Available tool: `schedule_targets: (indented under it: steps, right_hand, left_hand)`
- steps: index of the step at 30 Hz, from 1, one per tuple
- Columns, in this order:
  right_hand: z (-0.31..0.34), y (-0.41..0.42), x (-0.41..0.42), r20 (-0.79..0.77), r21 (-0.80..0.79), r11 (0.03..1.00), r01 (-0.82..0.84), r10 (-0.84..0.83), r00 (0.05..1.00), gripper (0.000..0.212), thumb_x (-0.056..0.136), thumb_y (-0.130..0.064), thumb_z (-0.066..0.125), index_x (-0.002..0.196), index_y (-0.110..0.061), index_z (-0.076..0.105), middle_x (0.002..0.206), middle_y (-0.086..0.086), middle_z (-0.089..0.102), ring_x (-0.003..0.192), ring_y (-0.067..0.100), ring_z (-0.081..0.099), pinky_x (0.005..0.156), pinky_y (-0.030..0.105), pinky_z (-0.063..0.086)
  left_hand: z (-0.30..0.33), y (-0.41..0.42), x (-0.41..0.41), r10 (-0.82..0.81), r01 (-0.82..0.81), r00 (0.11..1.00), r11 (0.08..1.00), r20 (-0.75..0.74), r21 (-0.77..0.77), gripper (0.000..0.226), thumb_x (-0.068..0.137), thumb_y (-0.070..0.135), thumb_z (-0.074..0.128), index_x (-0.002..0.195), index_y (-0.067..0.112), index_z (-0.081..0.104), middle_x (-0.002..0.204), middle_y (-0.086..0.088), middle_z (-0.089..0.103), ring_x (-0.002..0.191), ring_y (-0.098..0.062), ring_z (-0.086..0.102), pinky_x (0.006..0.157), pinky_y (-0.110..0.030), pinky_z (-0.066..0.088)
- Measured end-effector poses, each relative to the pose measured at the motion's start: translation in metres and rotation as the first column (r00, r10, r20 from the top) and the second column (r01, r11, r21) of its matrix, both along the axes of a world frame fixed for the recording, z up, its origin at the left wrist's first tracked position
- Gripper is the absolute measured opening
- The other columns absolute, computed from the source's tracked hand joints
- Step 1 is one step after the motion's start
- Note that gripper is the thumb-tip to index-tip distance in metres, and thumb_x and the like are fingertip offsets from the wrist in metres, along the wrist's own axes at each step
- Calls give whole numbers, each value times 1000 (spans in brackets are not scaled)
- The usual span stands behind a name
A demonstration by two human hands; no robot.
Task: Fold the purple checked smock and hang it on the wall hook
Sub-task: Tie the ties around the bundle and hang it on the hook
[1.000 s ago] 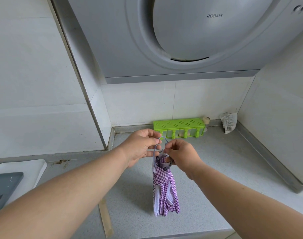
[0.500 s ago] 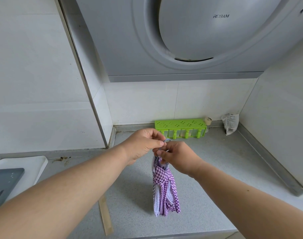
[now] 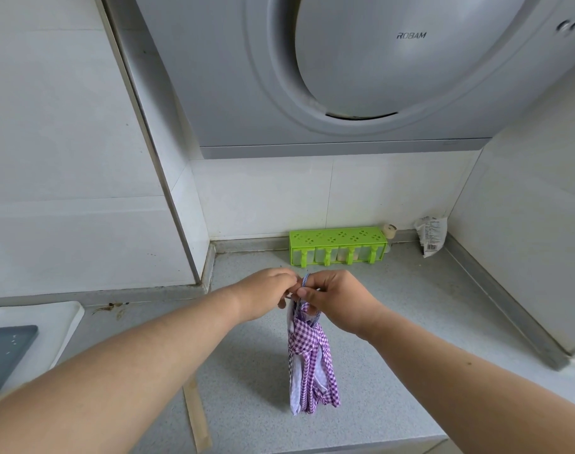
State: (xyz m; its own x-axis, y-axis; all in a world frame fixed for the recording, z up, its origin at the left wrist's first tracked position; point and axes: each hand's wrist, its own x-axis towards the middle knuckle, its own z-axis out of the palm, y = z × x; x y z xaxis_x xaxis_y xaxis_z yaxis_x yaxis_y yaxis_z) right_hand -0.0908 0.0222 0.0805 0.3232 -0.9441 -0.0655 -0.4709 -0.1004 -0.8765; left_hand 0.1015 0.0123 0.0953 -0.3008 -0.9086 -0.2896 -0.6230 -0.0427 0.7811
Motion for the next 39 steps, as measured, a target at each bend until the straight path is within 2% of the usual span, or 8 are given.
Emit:
schedule_targets:
  steps: [2,4,8,16,23,30,33,39]
  right_hand:
    - [-2,-1,-1,8,0,1000,25,-25,1000,17,101,-17,68,97,-4,77,68,-2,69,43,-4,54,47,6,36]
    - [-3,-2,0,2,0,999,44,-44,999,15,100,-18,69,97,-6,78,68,-2,70,42,-3,56,46,6,36]
    - [-2,-2,3,-14,-27,998,62,-62,998,12,99,-17,72,90,-13,79,78,-5,76,60,9,72,55,11,45]
    - [-1,-2,5,29,15,997,74,-75,997,4,96,-13,74,93,-15,74,75,-10,76,67,21,77,63,26,61]
    - [-3,-5,5,35,29,996,89,-90,995,14,91,-18,81,91,-9,70,79,0,78,69,26,77,66,35,64]
    - [-7,-3,4,41,50,997,59,-61,997,10,100,-17,69,99,-9,63,78,4,74,63,12,71,60,25,56]
    - [-11,-3,2,95,77,997,19,-26,995,19,94,-4,69,106,-12,56,91,13,75,68,17,69,69,36,59]
    - [-16,1,1,-22,-49,999,13,-14,1000,36,86,-3,71,106,-27,55,92,-2,70,70,11,66,67,37,57]
  left_hand:
    - [4,-3,0,7,-7,1000,1000,14,29,28,90,40,42,87,27,67,84,2,60,82,-16,57,86,-41,48]
    - [5,-6,1,-34,32,996,999,80,23,19,95,32,52,94,26,71,84,3,65,82,-15,61,77,-33,46]
    - [-3,-12,7,-74,83,977,996,199,-42,14,94,37,73,103,27,79,104,-2,77,104,-21,71,86,-34,53]
    - [-2,-14,8,-58,68,982,996,181,-52,12,92,37,77,92,25,78,100,-6,77,88,-13,65,79,-31,49]
    - [-1,-11,13,-99,96,990,995,98,35,10,93,30,80,102,27,77,112,-1,77,115,-18,68,105,-38,50]
    - [7,-8,8,-90,84,991,995,101,59,10,101,29,68,92,25,71,76,10,59,72,-5,50,63,-18,39]
    - [9,-8,6,-95,85,984,994,148,71,12,100,28,66,89,24,69,75,9,57,73,-7,50,63,-22,37]
    - [16,-9,5,-135,123,968,990,213,68,13,98,24,66,85,27,68,76,9,58,72,-6,51,62,-24,38]
